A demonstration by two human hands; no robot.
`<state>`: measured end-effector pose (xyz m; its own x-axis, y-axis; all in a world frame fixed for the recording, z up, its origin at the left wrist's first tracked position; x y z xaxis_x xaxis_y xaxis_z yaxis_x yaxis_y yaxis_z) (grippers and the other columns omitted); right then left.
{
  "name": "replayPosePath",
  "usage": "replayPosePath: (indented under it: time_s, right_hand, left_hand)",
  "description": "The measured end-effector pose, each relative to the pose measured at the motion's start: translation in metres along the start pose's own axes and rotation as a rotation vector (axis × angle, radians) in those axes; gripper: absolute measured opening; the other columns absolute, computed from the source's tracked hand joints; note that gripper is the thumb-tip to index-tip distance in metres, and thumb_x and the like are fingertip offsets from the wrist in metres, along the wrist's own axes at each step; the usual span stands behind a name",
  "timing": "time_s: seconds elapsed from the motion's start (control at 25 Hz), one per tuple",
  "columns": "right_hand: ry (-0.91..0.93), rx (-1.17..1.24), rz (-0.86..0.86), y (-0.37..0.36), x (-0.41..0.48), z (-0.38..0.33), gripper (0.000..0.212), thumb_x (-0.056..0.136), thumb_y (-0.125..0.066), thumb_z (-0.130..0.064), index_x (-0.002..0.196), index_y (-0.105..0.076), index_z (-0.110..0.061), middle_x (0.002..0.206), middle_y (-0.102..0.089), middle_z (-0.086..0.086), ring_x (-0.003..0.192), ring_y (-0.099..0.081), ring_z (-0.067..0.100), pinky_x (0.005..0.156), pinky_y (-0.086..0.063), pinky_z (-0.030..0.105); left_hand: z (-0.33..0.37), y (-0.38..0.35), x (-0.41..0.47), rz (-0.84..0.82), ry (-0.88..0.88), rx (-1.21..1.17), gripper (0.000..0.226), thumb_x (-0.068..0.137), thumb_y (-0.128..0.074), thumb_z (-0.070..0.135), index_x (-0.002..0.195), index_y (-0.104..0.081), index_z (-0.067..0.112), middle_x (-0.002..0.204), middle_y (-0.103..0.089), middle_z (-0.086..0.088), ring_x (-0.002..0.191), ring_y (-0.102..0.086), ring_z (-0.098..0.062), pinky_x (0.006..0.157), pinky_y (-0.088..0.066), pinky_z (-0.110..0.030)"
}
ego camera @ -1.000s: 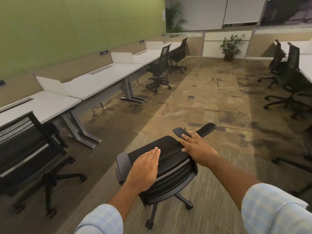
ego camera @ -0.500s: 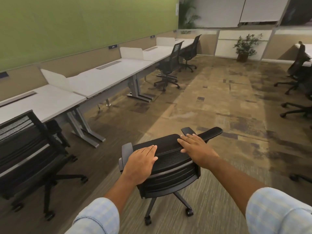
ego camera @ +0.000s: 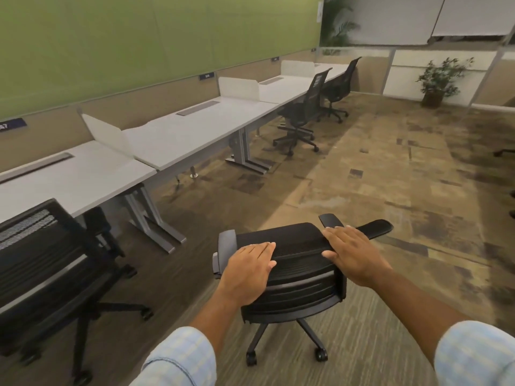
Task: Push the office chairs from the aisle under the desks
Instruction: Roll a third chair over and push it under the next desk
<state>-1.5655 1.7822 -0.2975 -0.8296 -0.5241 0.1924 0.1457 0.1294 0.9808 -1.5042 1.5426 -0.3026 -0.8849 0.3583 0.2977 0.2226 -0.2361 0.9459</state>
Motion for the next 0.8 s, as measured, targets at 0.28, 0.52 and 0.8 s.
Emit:
replayPosePath:
  time_s: [0.28,0.52,0.8]
  right_hand:
    - [0.032,0.033,0.022,-0.019,0.105,0.039,0.062,0.108,-0.036,-0.054,0.15,-0.051,-0.012,0.147,-0.058,0.009,0.14,-0.046,0.028,0.119,-0.027,0.045]
    - [0.08,0.034,0.029,-0.041,0.201,0.085,0.073,0.107,-0.017,-0.063,0.144,-0.054,-0.012,0.136,-0.063,0.004,0.127,-0.052,0.025,0.111,-0.034,0.045]
    - [0.13,0.051,-0.047,-0.065,0.32,0.136,0.072,0.106,-0.021,-0.061,0.147,-0.054,-0.011,0.141,-0.062,0.006,0.131,-0.053,0.028,0.113,-0.039,0.049]
  left_hand:
    - [-0.059,-0.02,0.086,-0.037,0.115,0.04,0.064,0.11,-0.019,0.054,0.156,-0.043,0.016,0.155,-0.055,-0.004,0.142,-0.051,-0.021,0.121,-0.039,-0.042]
    - [-0.112,-0.042,0.175,-0.04,0.213,0.148,0.068,0.108,-0.02,0.063,0.15,-0.051,0.018,0.146,-0.063,0.0,0.134,-0.058,-0.019,0.116,-0.044,-0.041]
    - [-0.164,-0.059,0.28,-0.096,0.335,0.217,0.075,0.107,-0.019,0.064,0.147,-0.054,0.011,0.135,-0.068,-0.006,0.126,-0.062,-0.026,0.114,-0.042,-0.047]
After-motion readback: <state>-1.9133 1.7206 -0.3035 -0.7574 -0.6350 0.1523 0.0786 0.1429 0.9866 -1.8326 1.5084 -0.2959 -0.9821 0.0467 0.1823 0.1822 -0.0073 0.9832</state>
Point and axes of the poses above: each hand's wrist, its own x-axis towards the middle knuckle, its own y-axis out of the back of the hand, z = x × y, the point moved 9 cm from there along x, towards the middle knuckle
